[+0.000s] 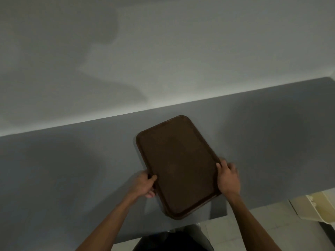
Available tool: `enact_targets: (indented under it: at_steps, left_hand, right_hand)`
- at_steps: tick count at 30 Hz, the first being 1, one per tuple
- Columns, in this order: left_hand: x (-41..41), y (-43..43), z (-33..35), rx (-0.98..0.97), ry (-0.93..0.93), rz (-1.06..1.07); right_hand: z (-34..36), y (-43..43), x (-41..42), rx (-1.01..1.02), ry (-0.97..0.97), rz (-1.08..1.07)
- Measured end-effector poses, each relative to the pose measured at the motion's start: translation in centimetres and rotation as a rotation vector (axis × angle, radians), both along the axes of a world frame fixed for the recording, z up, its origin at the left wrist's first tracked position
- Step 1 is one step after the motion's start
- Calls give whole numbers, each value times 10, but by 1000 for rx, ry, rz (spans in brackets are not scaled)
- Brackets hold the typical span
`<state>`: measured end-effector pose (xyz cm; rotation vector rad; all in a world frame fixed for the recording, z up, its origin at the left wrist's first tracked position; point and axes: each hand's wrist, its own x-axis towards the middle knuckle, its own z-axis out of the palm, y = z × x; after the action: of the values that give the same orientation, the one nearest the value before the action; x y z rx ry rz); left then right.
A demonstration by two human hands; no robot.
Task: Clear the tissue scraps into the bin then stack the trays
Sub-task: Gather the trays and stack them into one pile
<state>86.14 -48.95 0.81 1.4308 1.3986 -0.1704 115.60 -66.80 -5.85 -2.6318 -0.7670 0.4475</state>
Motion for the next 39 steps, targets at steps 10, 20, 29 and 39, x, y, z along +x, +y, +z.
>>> enact_targets:
  at_steps: [10,20,29,39]
  left_hand:
    - [48,112,2,604,81,-140]
    - [38,100,-18,612,136,-220]
    - [13,-22,-27,587,172,-202]
    - [57,-94,-22,551,319,-85]
  right_hand:
    - [-4,-27,-92,346,197,-574]
    - [6,-45,-62,336,208,-429]
    - [8,-85,37,232,176,-366]
    - [7,-149,56,91,52,-148]
